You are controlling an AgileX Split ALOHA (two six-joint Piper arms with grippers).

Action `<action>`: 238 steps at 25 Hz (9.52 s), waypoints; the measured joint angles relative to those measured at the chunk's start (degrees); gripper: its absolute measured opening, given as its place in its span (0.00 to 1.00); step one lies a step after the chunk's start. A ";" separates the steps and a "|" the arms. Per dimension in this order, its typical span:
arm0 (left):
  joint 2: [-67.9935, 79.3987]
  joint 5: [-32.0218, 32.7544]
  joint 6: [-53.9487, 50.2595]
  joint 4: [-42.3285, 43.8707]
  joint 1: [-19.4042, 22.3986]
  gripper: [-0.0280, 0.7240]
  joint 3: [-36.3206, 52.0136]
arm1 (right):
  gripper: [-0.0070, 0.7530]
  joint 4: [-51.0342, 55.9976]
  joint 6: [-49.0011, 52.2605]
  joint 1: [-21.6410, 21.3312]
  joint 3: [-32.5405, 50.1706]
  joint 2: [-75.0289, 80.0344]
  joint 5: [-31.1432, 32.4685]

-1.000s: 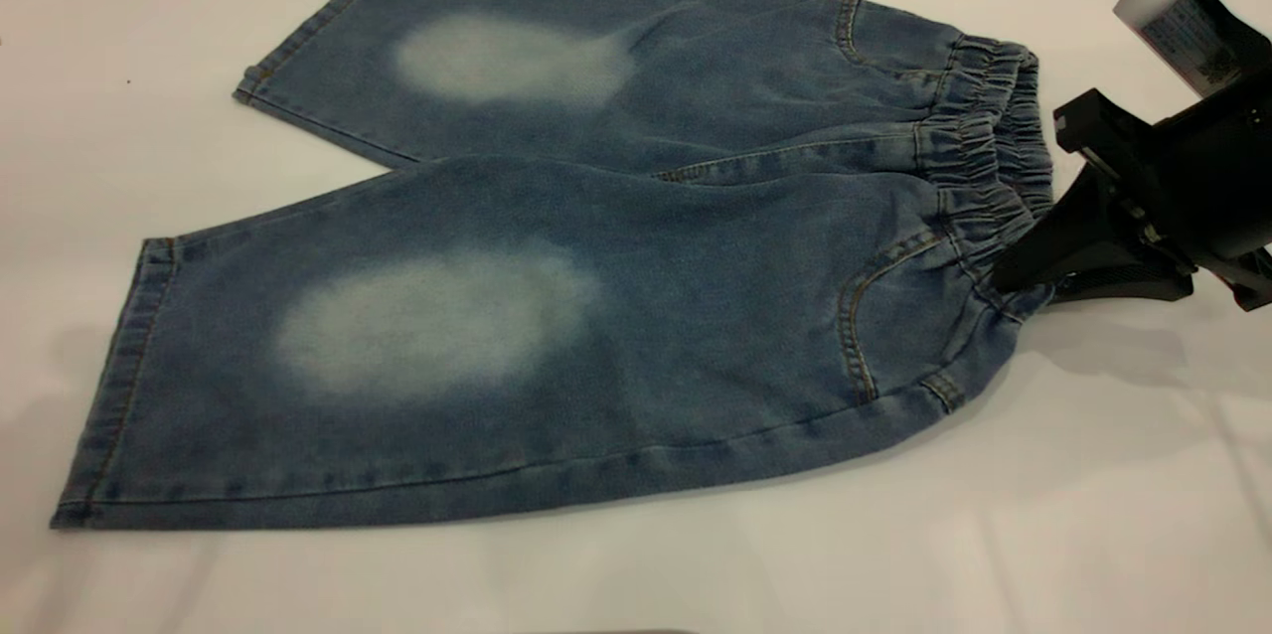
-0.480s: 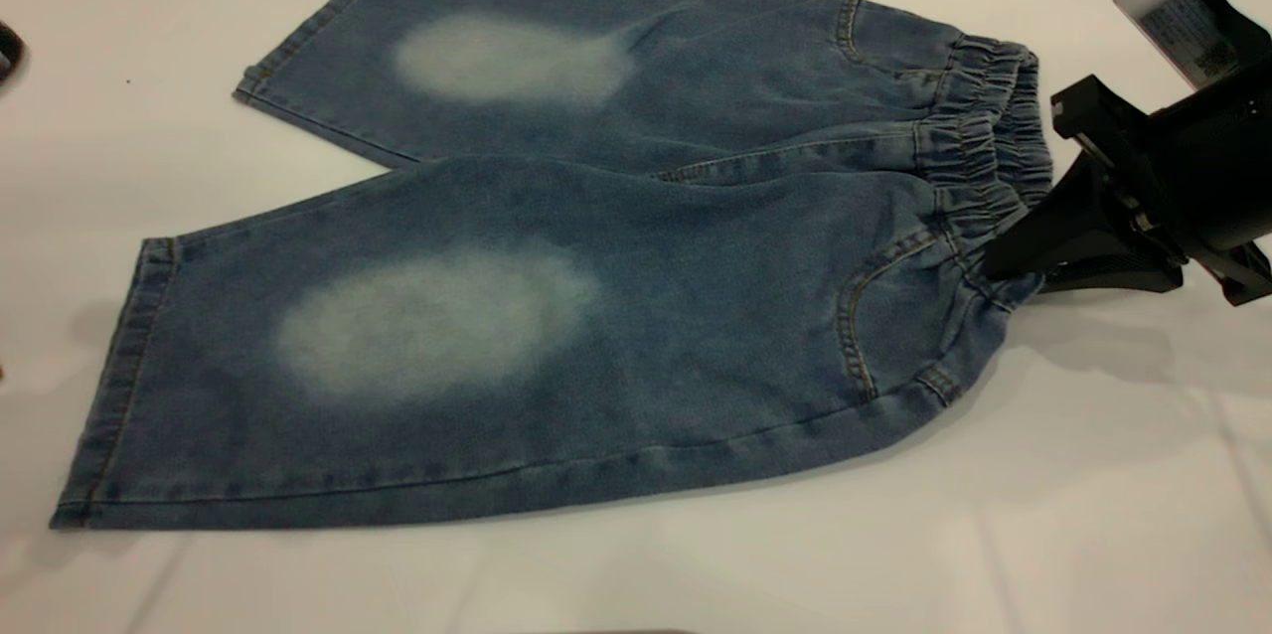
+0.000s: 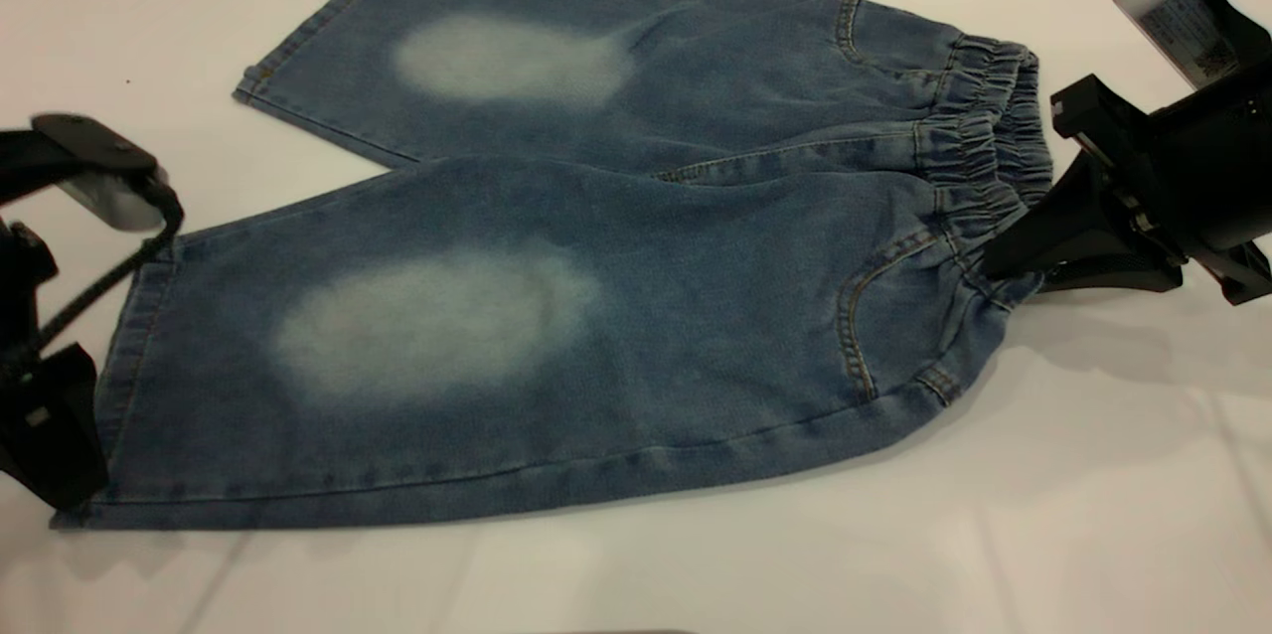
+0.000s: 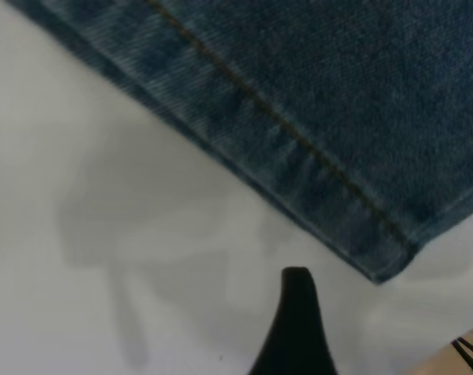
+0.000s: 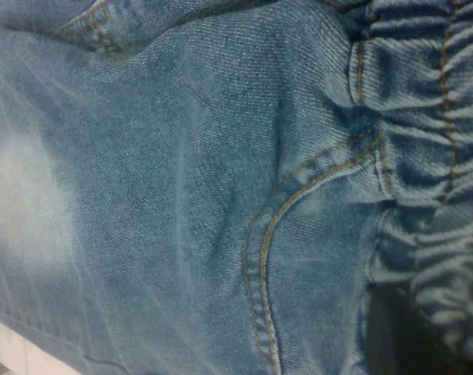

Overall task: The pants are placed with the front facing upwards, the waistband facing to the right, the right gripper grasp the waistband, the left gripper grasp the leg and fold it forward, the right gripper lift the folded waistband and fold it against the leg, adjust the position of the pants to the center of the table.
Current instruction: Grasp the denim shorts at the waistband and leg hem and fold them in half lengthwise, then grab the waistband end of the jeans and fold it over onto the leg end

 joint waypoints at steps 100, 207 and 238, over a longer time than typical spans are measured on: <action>29.54 -14.50 -59.17 45.10 -10.76 0.37 -57.21 | 0.18 8.51 41.66 -1.12 -7.53 -1.25 0.40; 30.93 6.32 -47.94 13.55 -29.25 0.51 -57.80 | 0.07 -7.94 -1.43 4.77 -17.06 -19.60 -1.18; 2.25 16.41 -52.55 31.36 -18.41 0.51 -58.06 | 0.07 7.14 -15.04 23.59 -22.00 -11.82 -12.69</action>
